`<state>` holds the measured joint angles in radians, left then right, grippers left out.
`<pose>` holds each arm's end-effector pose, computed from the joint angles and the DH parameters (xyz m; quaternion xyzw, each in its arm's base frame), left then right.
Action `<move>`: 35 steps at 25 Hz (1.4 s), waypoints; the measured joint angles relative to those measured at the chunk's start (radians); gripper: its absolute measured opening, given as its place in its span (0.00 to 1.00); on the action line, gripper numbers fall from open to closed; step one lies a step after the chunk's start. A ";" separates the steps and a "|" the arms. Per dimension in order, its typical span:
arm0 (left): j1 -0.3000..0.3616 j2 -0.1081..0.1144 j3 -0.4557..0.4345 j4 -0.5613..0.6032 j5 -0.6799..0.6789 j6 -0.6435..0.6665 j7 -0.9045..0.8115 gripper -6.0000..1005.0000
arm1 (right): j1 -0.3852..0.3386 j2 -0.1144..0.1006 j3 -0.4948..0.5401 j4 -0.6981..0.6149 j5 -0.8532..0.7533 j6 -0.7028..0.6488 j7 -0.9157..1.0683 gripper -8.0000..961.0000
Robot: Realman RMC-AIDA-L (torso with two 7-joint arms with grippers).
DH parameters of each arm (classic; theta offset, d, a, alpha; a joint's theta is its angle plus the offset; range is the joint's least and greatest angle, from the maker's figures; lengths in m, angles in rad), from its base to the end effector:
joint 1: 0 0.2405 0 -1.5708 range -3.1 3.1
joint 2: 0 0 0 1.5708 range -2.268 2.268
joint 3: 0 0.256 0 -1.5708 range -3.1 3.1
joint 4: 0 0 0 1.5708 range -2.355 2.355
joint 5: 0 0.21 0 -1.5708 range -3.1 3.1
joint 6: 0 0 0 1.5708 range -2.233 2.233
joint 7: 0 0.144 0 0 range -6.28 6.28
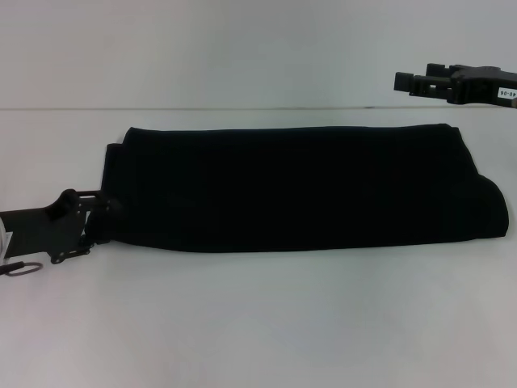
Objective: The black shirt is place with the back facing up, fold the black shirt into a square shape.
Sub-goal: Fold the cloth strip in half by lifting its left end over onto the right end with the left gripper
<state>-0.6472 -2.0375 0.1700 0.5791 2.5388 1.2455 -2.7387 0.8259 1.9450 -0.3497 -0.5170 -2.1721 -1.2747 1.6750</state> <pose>-0.3398 0.3622 0.0301 -0.4946 -0.8141 -0.2537 0.1680 0.2349 0.4409 0.0662 -0.8665 0.3358 0.2609 0.2614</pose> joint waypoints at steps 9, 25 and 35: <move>0.006 0.001 0.002 0.000 0.026 -0.030 0.007 0.54 | 0.000 0.001 0.000 0.000 0.000 0.000 -0.002 0.95; 0.026 0.006 -0.003 0.048 0.028 0.037 0.219 0.04 | 0.009 0.019 0.001 0.000 0.006 0.018 -0.011 0.95; 0.070 0.025 0.002 0.224 0.169 0.058 0.347 0.04 | 0.019 0.054 -0.026 0.004 0.060 0.112 -0.013 0.95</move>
<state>-0.5776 -2.0129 0.1720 0.8033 2.7073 1.3035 -2.3919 0.8453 1.9988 -0.3752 -0.5135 -2.1121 -1.1625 1.6621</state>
